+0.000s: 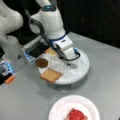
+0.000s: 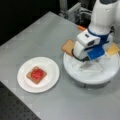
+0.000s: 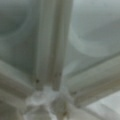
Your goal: Ingredient selection for cheeseburger or sandwich
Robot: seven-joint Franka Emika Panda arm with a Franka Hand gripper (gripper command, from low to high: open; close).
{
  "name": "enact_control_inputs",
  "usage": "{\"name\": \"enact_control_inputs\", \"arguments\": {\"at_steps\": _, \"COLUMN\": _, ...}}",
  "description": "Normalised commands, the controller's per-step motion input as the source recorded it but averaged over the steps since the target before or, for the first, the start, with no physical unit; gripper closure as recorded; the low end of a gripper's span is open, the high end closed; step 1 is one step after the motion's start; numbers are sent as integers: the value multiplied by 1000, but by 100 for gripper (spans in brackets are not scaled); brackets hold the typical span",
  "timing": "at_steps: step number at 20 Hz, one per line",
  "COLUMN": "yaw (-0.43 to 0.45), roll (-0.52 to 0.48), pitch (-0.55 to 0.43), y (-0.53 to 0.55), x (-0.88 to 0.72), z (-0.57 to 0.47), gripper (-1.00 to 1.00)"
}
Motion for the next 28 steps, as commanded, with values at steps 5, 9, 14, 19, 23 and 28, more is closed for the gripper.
{"name": "enact_control_inputs", "arguments": {"at_steps": 5, "yaw": -17, "roll": 103, "pitch": 440, "y": 190, "x": 440, "z": 16, "gripper": -100}}
{"name": "enact_control_inputs", "arguments": {"at_steps": 9, "yaw": 12, "roll": 65, "pitch": 304, "y": 131, "x": 438, "z": 115, "gripper": -100}}
{"name": "enact_control_inputs", "arguments": {"at_steps": 14, "yaw": 42, "roll": 32, "pitch": 188, "y": 121, "x": 433, "z": 193, "gripper": -100}}
{"name": "enact_control_inputs", "arguments": {"at_steps": 19, "yaw": 49, "roll": 31, "pitch": 161, "y": 95, "x": 442, "z": 244, "gripper": -100}}
{"name": "enact_control_inputs", "arguments": {"at_steps": 23, "yaw": 44, "roll": 44, "pitch": 176, "y": 66, "x": 465, "z": 304, "gripper": -100}}
{"name": "enact_control_inputs", "arguments": {"at_steps": 28, "yaw": 11, "roll": 58, "pitch": 209, "y": 66, "x": 444, "z": 361, "gripper": -100}}
